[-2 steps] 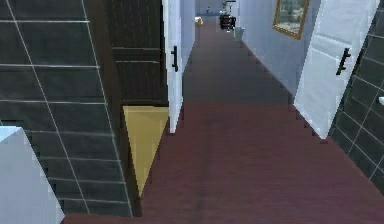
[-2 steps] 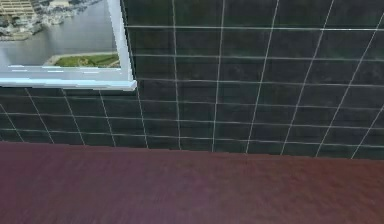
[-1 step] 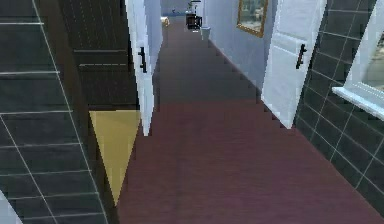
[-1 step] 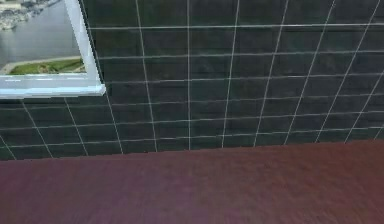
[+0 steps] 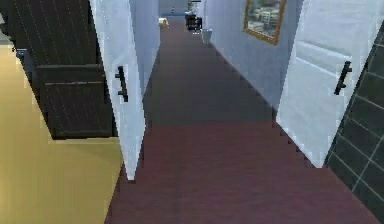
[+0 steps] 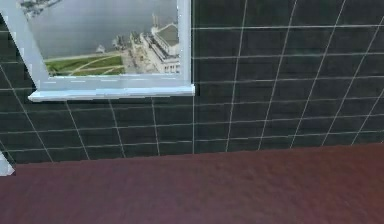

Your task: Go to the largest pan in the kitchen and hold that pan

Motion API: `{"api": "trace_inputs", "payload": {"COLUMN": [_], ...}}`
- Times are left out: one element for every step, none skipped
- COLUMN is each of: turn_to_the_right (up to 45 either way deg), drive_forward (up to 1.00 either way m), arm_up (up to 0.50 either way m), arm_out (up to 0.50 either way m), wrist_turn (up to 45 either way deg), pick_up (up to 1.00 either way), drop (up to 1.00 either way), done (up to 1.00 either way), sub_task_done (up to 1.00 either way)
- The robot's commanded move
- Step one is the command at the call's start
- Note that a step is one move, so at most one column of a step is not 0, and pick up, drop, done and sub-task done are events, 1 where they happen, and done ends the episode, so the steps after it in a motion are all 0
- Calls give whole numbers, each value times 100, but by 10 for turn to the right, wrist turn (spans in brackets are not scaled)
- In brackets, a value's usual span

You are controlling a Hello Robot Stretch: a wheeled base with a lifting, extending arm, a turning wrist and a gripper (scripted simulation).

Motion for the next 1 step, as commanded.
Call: {"api": "trace_inputs", "payload": {"turn_to_the_right": [-90], "drive_forward": [0], "arm_up": [0], "arm_out": [0], "wrist_turn": [0], "pick_up": [0], "drop": [0], "done": [0], "sub_task_done": [0]}}
